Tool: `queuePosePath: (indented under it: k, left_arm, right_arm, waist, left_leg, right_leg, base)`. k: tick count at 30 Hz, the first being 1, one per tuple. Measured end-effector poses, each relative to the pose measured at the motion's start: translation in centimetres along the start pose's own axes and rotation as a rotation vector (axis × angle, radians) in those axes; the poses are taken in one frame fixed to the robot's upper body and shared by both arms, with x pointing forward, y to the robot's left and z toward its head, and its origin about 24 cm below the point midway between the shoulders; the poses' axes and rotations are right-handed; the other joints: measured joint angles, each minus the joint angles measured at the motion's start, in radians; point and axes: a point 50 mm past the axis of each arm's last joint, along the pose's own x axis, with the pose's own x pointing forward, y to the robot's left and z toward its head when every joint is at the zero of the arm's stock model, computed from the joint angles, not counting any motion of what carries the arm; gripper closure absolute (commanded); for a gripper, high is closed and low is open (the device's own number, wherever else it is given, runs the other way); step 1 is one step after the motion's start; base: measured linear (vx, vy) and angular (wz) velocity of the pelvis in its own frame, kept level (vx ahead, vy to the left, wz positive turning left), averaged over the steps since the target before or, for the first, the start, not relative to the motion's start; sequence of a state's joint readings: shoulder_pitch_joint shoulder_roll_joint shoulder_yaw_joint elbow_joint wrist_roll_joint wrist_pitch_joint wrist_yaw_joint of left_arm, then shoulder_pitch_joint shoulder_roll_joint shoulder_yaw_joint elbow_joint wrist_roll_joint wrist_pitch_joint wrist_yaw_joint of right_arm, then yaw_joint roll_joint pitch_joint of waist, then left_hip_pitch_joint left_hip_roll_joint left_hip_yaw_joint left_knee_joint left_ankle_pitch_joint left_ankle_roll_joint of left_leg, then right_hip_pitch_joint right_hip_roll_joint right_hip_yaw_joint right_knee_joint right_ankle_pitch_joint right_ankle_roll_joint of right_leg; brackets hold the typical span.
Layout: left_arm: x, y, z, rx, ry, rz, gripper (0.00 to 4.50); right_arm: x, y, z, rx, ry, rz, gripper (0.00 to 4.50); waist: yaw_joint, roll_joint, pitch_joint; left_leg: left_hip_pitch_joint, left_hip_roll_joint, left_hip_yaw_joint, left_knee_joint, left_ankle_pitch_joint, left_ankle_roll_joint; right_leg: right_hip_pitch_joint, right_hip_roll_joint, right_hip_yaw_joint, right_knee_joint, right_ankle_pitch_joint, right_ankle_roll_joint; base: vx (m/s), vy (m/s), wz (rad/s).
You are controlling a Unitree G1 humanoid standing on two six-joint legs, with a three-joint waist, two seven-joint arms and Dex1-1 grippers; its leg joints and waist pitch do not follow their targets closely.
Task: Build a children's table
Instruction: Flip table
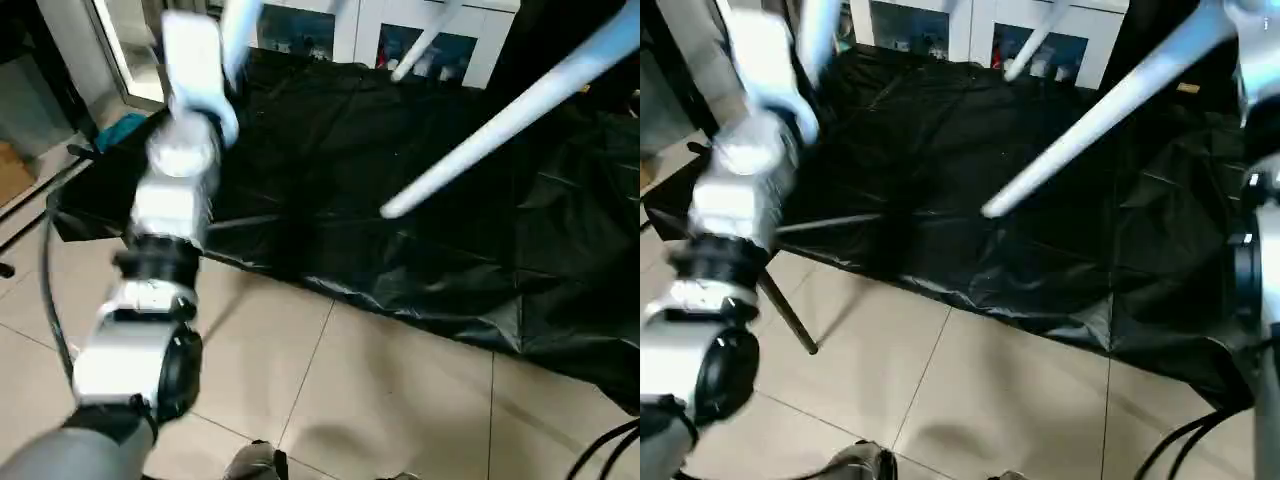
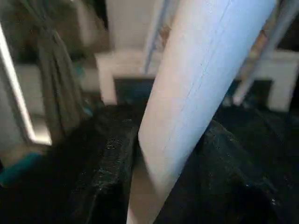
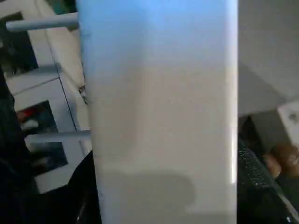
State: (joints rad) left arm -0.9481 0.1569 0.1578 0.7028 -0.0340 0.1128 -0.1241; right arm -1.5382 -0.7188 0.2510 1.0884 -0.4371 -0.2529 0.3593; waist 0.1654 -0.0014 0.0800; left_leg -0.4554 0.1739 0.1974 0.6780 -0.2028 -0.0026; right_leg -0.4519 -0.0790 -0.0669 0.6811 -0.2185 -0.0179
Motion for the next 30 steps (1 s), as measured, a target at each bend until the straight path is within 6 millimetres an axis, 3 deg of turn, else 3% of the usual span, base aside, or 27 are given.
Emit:
queuePosePath:
  k: [4, 8, 10, 20, 21, 30]
  left_arm:
    - [-0.5, -1.9, -3.1, -0.030, 0.130, -0.100, 2.74]
    - [-0.9, -2.9, -4.9, -0.038, 0.209, -0.144, 2.85]
    - [-0.8, -2.9, -4.9, -0.031, 0.203, -0.147, 2.90]
    - [-1.0, -2.3, -5.0, 0.008, 0.208, -0.149, 2.93]
    - [-1.0, -2.3, -5.1, 0.012, 0.209, -0.150, 2.94]
    - [-1.2, -1.5, -5.1, 0.069, 0.211, -0.156, 2.96]
  right_arm:
    - [0.4, -0.5, 0.7, -0.092, 0.020, 0.063, 2.57]
    - [0.9, -0.4, 1.8, -0.138, 0.030, 0.139, 2.57]
    - [1.0, -0.6, 1.9, -0.139, 0.046, 0.148, 2.57]
    - [1.1, -0.4, 1.9, -0.133, 0.061, 0.176, 2.57]
    - [1.1, -0.4, 1.9, -0.130, 0.062, 0.179, 2.03]
    - [1.1, -0.4, 1.9, 0.011, 0.042, 0.162, 1.19]
  waist:
    - [-0.004, -0.008, 0.006]
    - [-0.014, -0.017, 0.011]
    - [-0.014, -0.022, 0.014]
    - [-0.026, -0.024, 0.014]
    - [-0.027, -0.025, 0.014]
    - [-0.034, -0.024, 0.014]
  left_leg:
    - [-0.004, 0.000, 0.000, 0.003, -0.001, 0.003]
    - [-0.008, 0.001, 0.000, 0.005, -0.004, 0.006]
    - [-0.009, 0.001, -0.001, 0.005, -0.004, 0.007]
    - [-0.008, 0.001, 0.000, 0.012, -0.007, 0.012]
    - [-0.008, 0.001, 0.000, 0.013, -0.007, 0.012]
    - [-0.005, 0.001, 0.002, 0.013, -0.006, 0.011]
  right_leg:
    - [-0.002, 0.000, 0.000, -0.001, 0.001, 0.000]
    - [-0.005, 0.000, -0.001, -0.001, 0.001, 0.000]
    - [-0.005, 0.000, -0.001, -0.001, 0.001, 0.000]
    - [-0.002, 0.000, 0.001, 0.000, 0.001, -0.001]
    - [-0.001, 0.000, 0.002, 0.000, 0.001, -0.001]
    - [-0.001, -0.001, 0.004, 0.003, 0.002, -0.001]
  base:
    - [0.000, 0.000, 0.00]
    - [0.000, 0.000, 0.00]
    - [0.000, 0.000, 0.00]
    - [0.000, 0.000, 0.00]
    - [0.000, 0.000, 0.00]
    - [0.000, 0.000, 0.00]
